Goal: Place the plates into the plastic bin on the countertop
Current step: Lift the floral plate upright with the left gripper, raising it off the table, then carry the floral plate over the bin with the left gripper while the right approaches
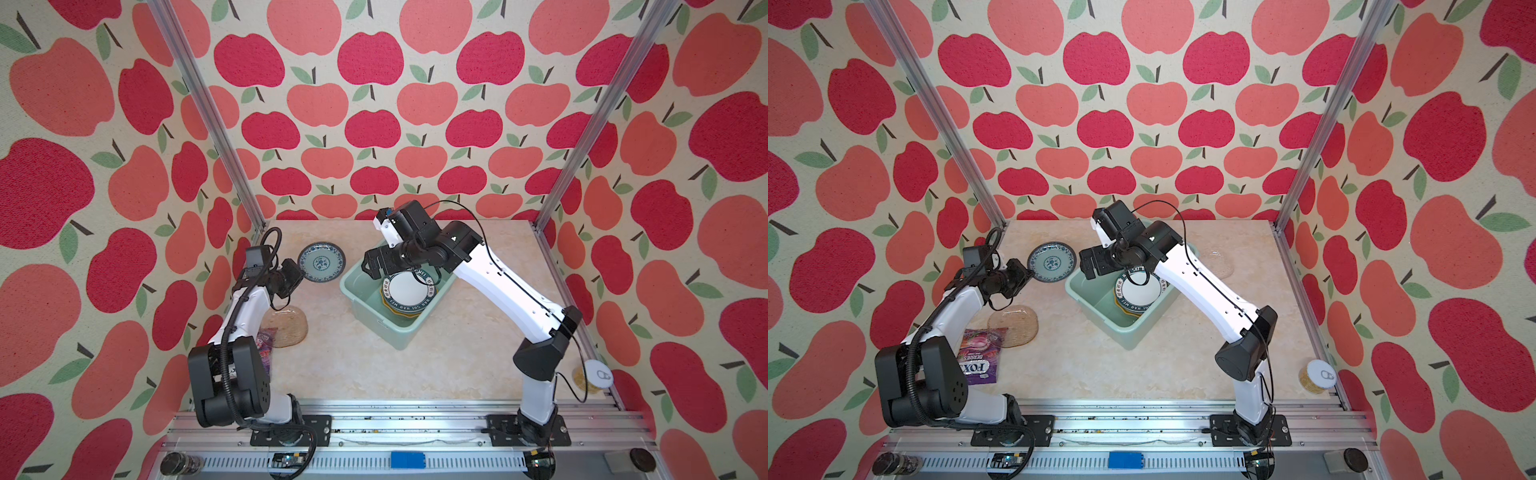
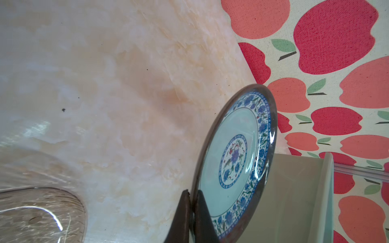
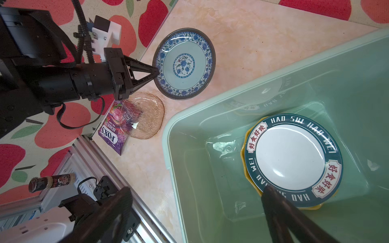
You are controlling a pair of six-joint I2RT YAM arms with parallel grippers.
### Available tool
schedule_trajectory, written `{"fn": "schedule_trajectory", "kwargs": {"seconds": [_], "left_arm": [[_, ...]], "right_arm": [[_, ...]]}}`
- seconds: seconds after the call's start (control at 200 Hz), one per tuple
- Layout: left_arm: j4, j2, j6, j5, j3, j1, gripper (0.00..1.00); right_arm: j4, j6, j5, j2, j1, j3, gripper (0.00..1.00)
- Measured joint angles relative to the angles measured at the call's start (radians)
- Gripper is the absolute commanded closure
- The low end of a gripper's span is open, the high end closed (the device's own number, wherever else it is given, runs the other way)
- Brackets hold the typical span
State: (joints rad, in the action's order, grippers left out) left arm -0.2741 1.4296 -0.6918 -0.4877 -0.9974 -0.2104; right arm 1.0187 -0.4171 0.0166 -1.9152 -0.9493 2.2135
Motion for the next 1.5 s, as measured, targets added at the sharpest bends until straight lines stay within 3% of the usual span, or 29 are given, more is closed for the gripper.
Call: {"fn": "schedule_trajectory", "kwargs": {"seconds": [0.405,0.885,1.501], "left_arm": [[0.124,-0.102,-0.131,-0.043,0.004,-0.017,1.0],[0.161,-0.187,-0.232,-0.159,0.003,-0.01,1.0],[0.159,-0.19,-0.262,-0.193,-0.033,0.24,1.0]], "right_arm": [[-0.075,-0.011,0.039,0.063,0.023,-0.073,0.03],[-0.328,-0.124,0.2,0.14,0.105,-0.251,0.08],[-0.461,-0.187,0.29,0.14,0.158,-0.28,0.18]]}}
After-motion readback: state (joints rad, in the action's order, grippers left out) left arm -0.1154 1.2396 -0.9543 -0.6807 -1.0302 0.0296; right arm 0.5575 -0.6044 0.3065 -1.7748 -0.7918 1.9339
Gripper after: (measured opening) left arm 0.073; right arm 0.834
